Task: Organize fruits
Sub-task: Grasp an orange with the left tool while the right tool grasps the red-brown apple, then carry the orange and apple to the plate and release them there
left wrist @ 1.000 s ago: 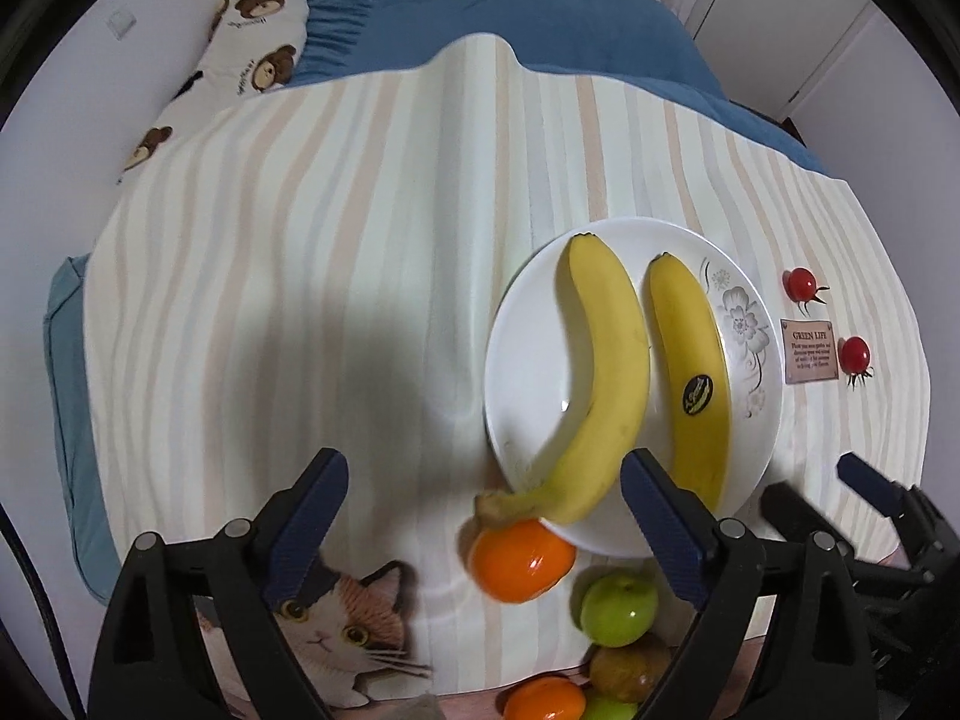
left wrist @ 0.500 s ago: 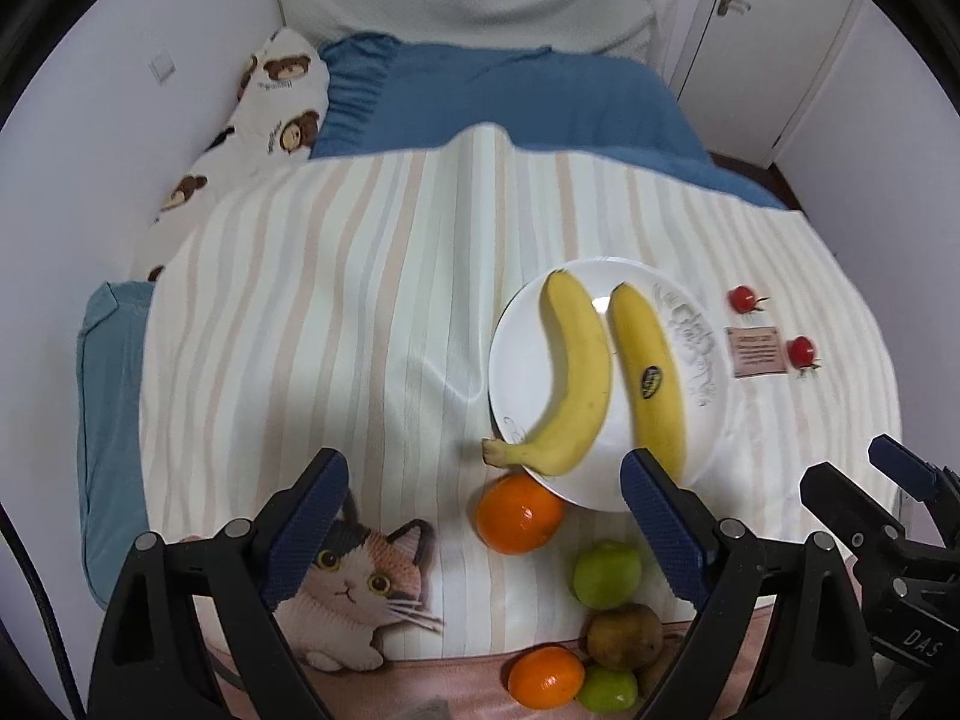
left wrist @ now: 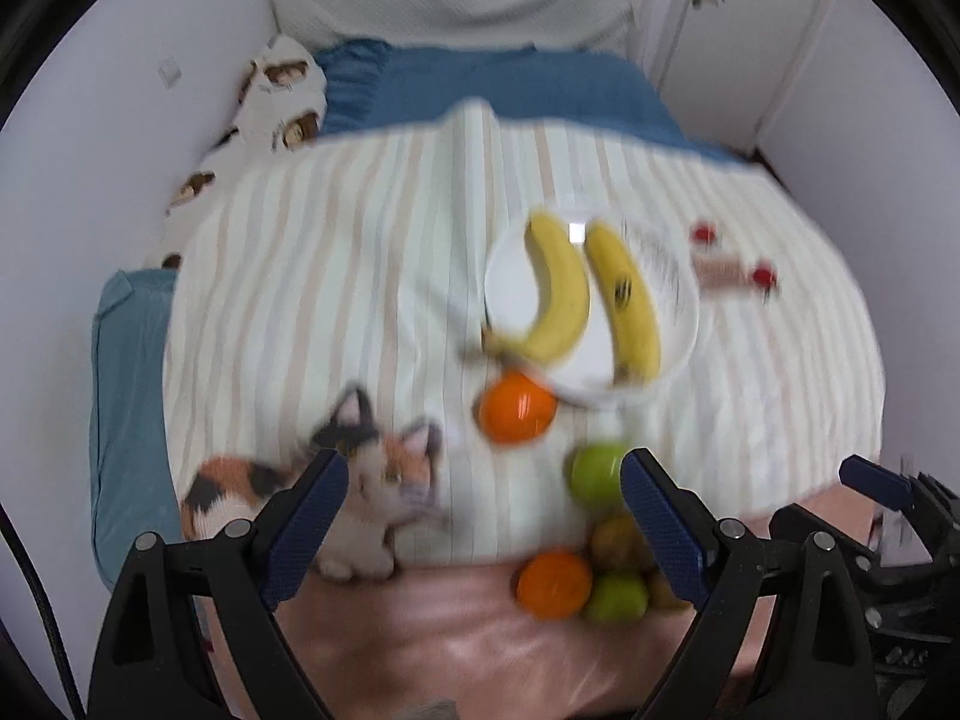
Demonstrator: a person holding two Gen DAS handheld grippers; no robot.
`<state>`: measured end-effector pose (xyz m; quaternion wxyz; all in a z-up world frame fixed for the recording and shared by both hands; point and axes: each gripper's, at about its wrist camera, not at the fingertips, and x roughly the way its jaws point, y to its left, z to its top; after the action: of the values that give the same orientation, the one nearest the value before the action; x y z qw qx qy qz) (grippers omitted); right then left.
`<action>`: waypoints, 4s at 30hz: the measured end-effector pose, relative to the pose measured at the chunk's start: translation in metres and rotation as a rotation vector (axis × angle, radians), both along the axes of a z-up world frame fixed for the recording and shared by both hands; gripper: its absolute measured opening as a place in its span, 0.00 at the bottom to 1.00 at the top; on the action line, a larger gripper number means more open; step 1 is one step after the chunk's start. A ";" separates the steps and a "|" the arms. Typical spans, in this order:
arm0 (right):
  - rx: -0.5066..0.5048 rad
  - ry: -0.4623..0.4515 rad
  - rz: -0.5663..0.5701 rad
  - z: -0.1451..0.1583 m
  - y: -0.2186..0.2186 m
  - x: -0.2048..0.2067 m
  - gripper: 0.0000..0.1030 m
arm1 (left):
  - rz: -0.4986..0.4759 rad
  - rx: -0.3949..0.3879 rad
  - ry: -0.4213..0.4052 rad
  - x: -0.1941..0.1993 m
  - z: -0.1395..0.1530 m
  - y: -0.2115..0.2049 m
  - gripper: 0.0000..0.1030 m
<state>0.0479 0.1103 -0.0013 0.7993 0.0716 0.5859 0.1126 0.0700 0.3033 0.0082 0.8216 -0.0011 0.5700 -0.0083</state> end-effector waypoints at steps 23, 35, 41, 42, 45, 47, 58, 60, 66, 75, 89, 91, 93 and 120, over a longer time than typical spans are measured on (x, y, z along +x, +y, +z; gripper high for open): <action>0.096 0.413 -0.166 -0.191 -0.055 -0.052 0.68 | -0.078 -0.076 0.422 -0.039 -0.175 -0.048 0.90; -0.001 0.394 -0.093 -0.182 -0.072 -0.057 0.68 | -0.165 0.037 0.391 -0.041 -0.196 -0.078 0.58; -0.014 0.397 -0.072 -0.185 -0.056 -0.051 0.68 | -0.129 0.093 0.385 -0.076 -0.188 -0.043 0.58; -0.019 0.396 -0.067 -0.185 -0.057 -0.051 0.68 | -0.116 0.080 0.391 -0.080 -0.191 -0.036 0.59; -0.036 0.397 -0.059 -0.190 -0.047 -0.045 0.68 | -0.069 0.036 0.415 -0.082 -0.202 -0.024 0.60; -0.041 0.399 -0.057 -0.191 -0.045 -0.044 0.68 | -0.063 0.049 0.414 -0.084 -0.206 -0.023 0.61; -0.098 0.398 -0.035 -0.209 -0.015 -0.034 0.69 | -0.064 0.121 0.391 -0.076 -0.223 -0.052 0.60; -0.116 0.395 -0.027 -0.212 -0.008 -0.033 0.69 | -0.059 0.125 0.385 -0.075 -0.226 -0.055 0.60; -0.120 0.366 -0.013 -0.202 0.002 -0.035 0.68 | -0.041 0.104 0.342 -0.077 -0.202 -0.054 0.59; 0.002 0.256 -0.030 -0.138 -0.006 -0.012 0.68 | -0.022 -0.057 0.206 -0.055 -0.118 -0.061 0.59; 0.018 0.029 -0.035 -0.066 -0.006 0.159 0.68 | -0.028 -0.089 0.124 0.147 -0.066 -0.029 0.59; -0.001 0.033 -0.041 -0.074 -0.008 0.182 0.68 | -0.020 -0.076 0.155 0.170 -0.077 -0.028 0.59; -0.016 0.047 -0.046 -0.085 -0.007 0.207 0.68 | -0.010 -0.073 0.181 0.192 -0.084 -0.023 0.59; -0.032 0.131 -0.044 -0.118 0.008 0.267 0.74 | 0.012 -0.061 0.260 0.234 -0.119 -0.027 0.85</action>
<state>0.3149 0.1182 -0.1189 0.7624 0.0789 0.6372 0.0807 0.3039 0.2761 -0.1105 0.7405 -0.0302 0.6710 -0.0205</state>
